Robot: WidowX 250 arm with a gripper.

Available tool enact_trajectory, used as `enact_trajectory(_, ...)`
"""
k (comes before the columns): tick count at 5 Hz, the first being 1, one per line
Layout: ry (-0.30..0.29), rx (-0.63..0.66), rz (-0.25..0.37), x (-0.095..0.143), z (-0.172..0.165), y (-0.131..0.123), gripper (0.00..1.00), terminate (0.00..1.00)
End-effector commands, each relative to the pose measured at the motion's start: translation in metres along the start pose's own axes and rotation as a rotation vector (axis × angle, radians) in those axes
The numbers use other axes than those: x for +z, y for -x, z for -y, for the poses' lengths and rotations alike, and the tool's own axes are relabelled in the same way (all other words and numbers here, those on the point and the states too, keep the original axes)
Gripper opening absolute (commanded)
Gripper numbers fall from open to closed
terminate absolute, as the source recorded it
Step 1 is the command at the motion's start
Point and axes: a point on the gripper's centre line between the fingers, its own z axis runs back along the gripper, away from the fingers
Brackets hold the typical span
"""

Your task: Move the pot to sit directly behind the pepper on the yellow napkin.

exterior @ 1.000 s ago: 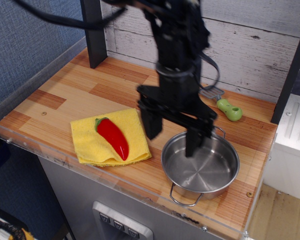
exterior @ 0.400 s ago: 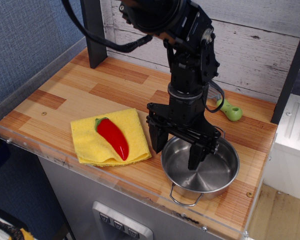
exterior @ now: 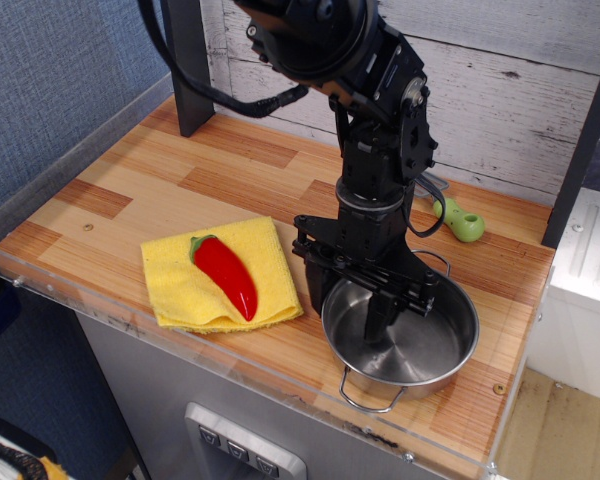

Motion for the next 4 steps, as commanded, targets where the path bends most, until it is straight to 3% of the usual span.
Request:
enact_trajectory(1, -0.002, -0.025, 0.024, 0.005, 0.001, 0.000, 0.00, 0.00)
enact_trajectory(3, 0.024, -0.058, 0.016, 0.015, 0.005, 0.001, 0.00, 0.00)
enact_trajectory(4, 0.057, -0.077, 0.033, 0.032, 0.008, 0.000, 0.00, 0.00)
